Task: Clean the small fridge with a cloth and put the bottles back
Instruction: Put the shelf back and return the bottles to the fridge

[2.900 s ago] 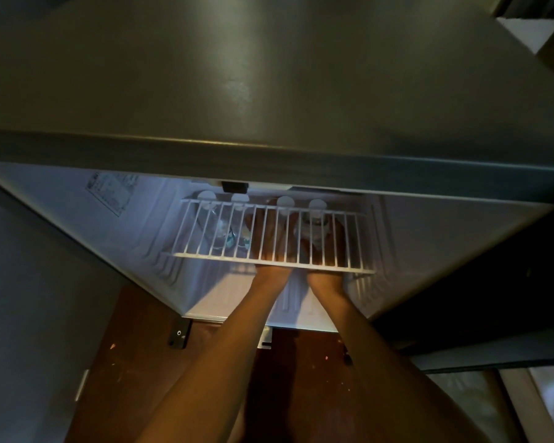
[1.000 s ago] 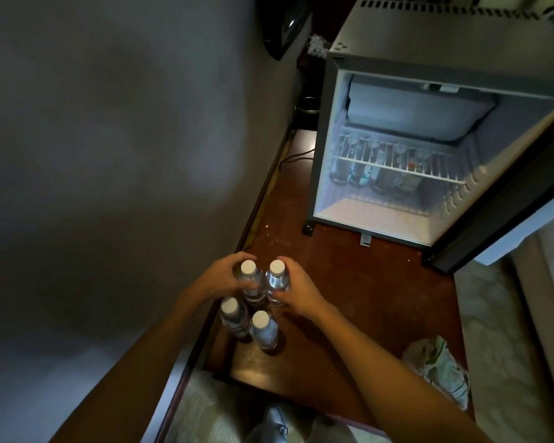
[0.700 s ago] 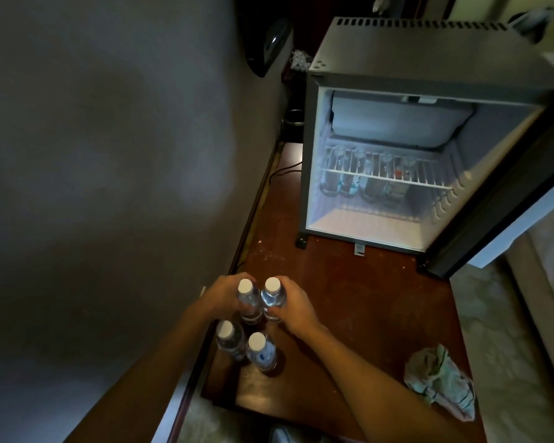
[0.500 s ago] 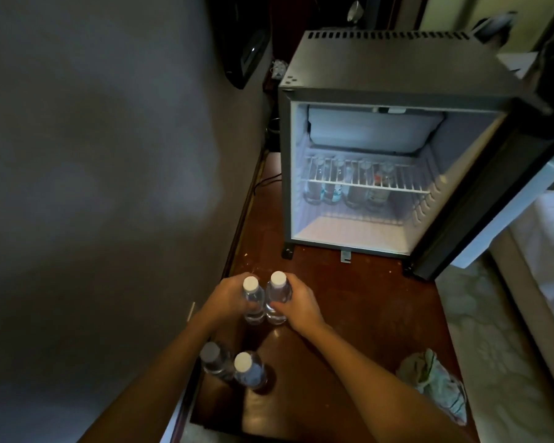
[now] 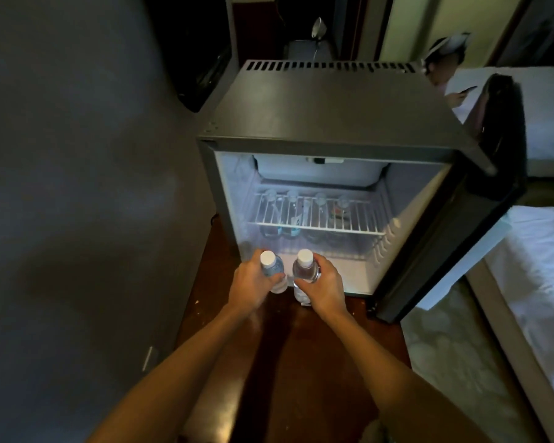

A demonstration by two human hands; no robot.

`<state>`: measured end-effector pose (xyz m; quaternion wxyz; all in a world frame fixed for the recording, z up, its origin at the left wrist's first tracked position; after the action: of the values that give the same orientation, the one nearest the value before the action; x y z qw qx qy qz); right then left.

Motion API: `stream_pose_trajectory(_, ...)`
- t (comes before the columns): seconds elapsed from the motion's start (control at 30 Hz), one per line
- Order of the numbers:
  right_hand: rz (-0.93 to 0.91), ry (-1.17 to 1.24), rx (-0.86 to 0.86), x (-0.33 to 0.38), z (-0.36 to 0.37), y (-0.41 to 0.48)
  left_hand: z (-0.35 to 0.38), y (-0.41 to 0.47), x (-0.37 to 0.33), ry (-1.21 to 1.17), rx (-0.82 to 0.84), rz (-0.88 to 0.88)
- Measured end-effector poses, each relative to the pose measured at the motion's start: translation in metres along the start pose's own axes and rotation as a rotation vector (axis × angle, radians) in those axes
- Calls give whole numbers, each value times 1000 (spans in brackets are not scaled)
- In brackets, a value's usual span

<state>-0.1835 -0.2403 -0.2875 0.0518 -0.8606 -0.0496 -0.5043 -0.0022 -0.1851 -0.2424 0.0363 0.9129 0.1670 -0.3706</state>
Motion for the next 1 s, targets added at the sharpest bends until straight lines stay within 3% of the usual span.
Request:
stream_pose_trajectory(0.3, -36, -44, -4, -16, 7, 67, 23, 58, 0, 103, -75, -160)
stream_pose_trajectory(0.43, 35, -38, 36, -24, 22, 95, 25, 76, -2, 140, -144, -128)
stream_pose_trajectory(0.67, 111, 233, 115, -26, 51, 126, 27, 102, -6, 176, -189, -172)
stream_pose_trajectory(1.0, 129, 244, 126, -22, 72, 134, 40, 116, 11, 5, -196, -210)
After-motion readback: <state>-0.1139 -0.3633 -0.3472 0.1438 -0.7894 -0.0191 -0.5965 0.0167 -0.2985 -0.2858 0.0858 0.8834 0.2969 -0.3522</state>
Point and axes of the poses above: each hand's wrist, its own y-axis towards the middle knuckle, its own z-axis out of the palm, x = y × z, the point moved 9 cm from there along y, towards the middle knuckle, and after that the axes turned 1 degree about x, right-handed, at the moved point
